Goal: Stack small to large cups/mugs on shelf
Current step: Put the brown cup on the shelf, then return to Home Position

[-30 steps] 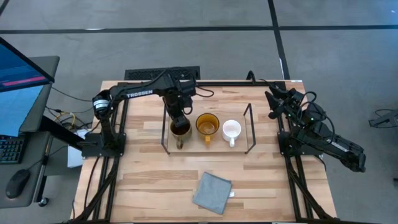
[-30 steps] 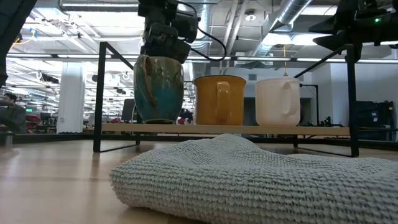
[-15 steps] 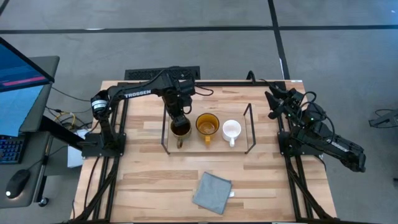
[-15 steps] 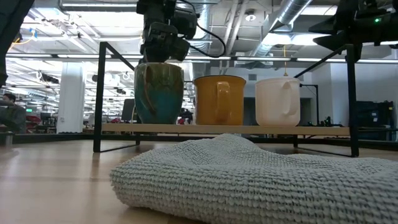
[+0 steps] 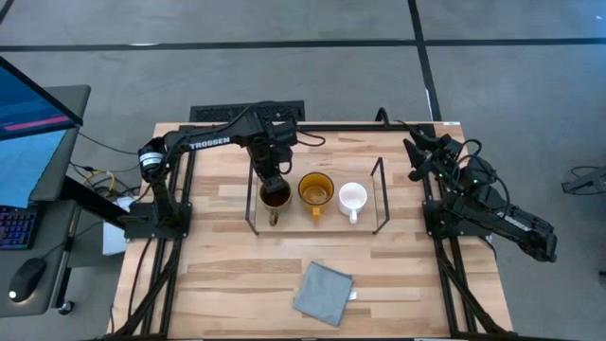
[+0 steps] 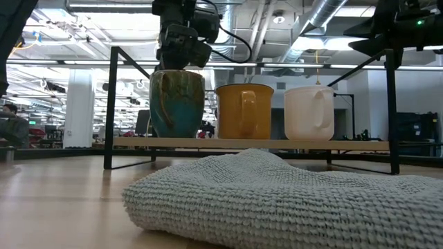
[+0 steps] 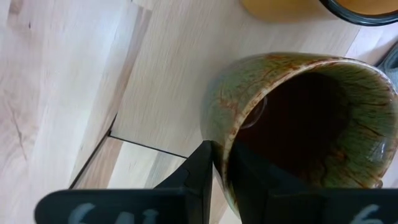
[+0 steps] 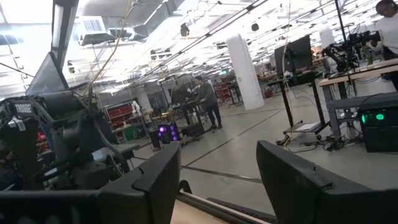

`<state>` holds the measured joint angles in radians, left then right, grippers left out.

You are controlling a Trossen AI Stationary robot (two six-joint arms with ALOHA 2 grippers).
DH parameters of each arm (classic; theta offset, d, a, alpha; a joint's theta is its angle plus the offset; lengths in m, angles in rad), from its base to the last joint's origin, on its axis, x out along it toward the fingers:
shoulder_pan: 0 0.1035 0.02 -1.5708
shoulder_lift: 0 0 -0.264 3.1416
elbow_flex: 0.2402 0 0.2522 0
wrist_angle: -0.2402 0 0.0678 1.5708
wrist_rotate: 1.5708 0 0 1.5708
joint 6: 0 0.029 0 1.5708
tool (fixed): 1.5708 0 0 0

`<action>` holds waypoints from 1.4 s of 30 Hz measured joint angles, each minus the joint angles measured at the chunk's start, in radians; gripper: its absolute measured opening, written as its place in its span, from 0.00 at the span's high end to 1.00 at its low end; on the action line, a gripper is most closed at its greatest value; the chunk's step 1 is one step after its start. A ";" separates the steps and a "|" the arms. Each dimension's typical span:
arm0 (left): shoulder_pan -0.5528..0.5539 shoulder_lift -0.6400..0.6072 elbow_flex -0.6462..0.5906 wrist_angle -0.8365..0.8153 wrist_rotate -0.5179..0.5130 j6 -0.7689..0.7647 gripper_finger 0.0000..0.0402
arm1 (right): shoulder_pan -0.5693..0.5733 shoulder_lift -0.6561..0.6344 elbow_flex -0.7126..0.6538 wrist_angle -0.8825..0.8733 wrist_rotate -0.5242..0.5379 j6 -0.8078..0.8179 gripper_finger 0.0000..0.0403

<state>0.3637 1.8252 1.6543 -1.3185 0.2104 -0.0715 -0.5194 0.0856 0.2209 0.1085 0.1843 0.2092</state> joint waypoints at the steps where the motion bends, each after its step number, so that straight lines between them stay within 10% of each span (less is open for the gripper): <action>1: 0.000 0.000 0.000 -0.002 0.000 0.000 0.90 | 0.000 0.000 0.000 0.000 0.000 0.000 0.42; 24: 0.000 -0.002 0.001 -0.010 -0.011 -0.038 0.90 | 0.000 0.000 0.000 -0.004 0.000 -0.008 0.42; 42: 0.000 -0.003 0.003 -0.009 -0.005 -0.052 0.66 | 0.000 0.000 0.000 -0.021 0.000 -0.009 0.42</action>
<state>0.3641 1.8217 1.6569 -1.3277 0.2050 -0.1238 -0.5194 0.0855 0.2210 0.0872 0.1841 0.2001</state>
